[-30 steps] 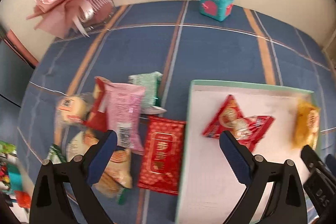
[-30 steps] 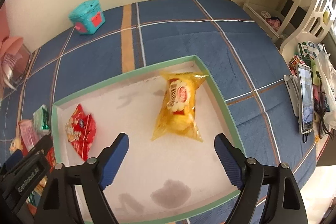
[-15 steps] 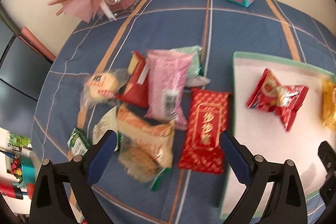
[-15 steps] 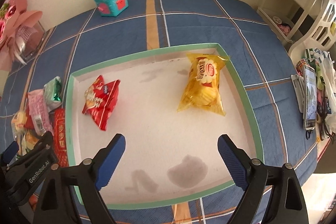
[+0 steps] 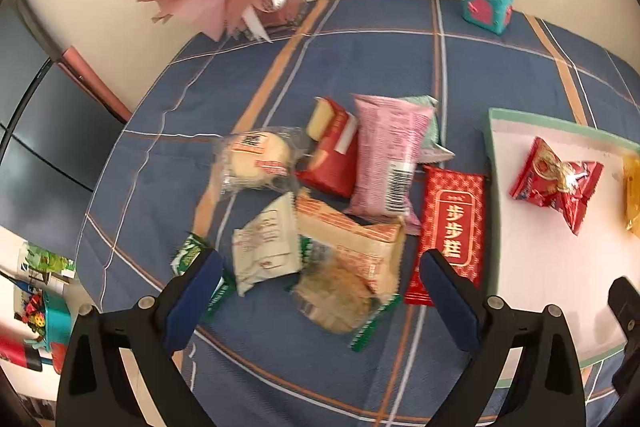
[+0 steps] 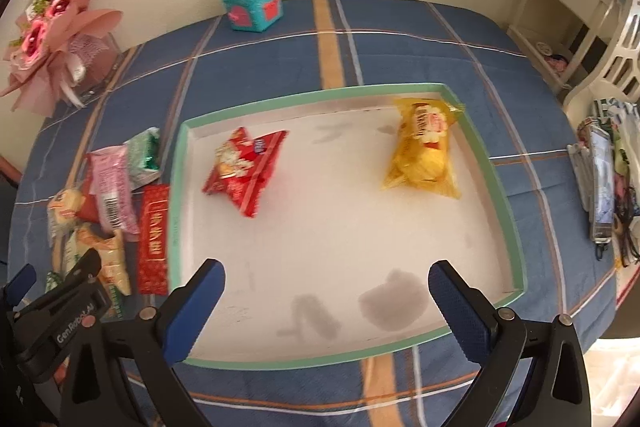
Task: Organize snacks
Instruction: 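Withdraw both tools from the tray back toward the snack pile, then grasp the green-white biscuit pack with the left tool while the right tool grasps the round cookie pack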
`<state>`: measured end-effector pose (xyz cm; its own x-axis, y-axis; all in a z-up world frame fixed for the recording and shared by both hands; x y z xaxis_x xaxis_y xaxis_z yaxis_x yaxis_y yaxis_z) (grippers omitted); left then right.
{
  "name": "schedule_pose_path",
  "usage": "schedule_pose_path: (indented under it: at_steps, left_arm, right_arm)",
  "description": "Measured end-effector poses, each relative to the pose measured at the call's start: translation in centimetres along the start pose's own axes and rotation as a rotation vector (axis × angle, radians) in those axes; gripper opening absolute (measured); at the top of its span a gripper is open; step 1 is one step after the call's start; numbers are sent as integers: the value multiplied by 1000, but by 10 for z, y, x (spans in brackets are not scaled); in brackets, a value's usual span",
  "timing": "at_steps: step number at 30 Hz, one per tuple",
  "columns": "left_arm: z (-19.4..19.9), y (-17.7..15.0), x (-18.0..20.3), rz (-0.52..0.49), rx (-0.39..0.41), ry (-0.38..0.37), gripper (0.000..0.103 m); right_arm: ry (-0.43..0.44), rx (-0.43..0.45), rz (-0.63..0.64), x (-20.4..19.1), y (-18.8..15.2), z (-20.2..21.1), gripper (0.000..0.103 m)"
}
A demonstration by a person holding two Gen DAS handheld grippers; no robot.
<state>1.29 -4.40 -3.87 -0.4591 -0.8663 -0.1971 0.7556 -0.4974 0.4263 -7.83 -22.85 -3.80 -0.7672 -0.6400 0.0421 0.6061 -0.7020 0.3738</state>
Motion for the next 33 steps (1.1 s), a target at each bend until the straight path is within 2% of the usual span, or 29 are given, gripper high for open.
schedule_pose_path:
  at_steps: [7, 15, 21, 26, 28, 33]
  left_arm:
    - [-2, 3, -26, 64, -5, -20, 100]
    - [-8, 8, -63, 141, -8, -5, 100]
    - [-10, 6, -95, 183, -2, 37, 100]
    - [-6, 0, -121, 163, 57, 79, 100]
    - [-15, -3, -131, 151, 30, 94, 100]
    - [-31, 0, -144, 173, -2, 30, 100]
  right_arm:
    - [60, -18, 32, -29, -6, 1, 103]
    - [138, -31, 103, -70, -10, 3, 103]
    - [158, -37, 172, -100, -17, 4, 103]
    - [201, -39, 199, -119, -20, 5, 103]
    - [221, -43, 198, -126, -19, 5, 103]
    - [265, -73, 188, -141, -18, 2, 103]
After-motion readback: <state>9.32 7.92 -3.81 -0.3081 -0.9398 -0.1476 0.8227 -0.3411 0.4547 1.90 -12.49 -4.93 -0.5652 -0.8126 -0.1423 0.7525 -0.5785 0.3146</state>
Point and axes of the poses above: each gripper's, at about its wrist camera, not at the fingertips, and z roughly against the way its jaws point, x to its right, y to its top, the point moved 1 cm from there along -z, roughly the way its jaws point, and after that the axes turned 5 degrees about -y, right-handed, at the moved point
